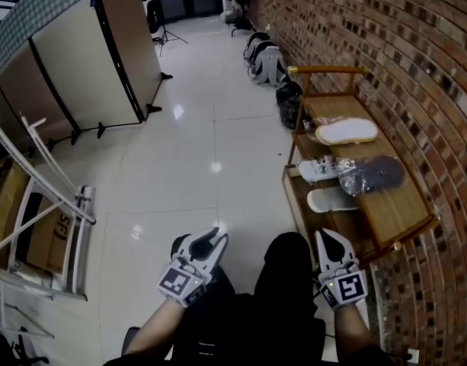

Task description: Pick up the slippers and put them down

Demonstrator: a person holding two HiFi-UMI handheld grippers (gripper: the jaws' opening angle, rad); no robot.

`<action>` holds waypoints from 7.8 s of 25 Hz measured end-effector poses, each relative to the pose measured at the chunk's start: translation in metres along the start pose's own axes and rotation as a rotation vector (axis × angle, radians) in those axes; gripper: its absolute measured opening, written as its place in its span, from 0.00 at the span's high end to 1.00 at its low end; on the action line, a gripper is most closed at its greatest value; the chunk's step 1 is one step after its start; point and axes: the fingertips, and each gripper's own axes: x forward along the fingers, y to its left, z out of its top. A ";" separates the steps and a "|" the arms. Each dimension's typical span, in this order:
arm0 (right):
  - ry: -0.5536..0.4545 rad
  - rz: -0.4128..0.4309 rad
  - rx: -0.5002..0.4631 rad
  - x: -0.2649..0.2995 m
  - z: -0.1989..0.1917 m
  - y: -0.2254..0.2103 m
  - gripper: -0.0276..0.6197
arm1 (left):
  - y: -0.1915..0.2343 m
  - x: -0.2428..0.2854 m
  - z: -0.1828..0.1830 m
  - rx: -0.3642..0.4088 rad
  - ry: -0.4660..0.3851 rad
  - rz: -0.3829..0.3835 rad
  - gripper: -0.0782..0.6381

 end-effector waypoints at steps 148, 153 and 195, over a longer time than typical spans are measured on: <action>0.711 0.200 0.225 0.402 -0.324 0.089 0.95 | 0.296 0.035 -0.423 -1.471 -0.273 0.786 0.80; 0.753 0.189 0.267 0.395 -0.336 0.088 0.94 | 0.298 0.033 -0.449 -1.531 -0.305 0.809 0.80; 0.717 0.240 0.232 0.402 -0.319 0.084 0.94 | 0.273 0.074 -0.441 -0.905 0.682 0.864 0.32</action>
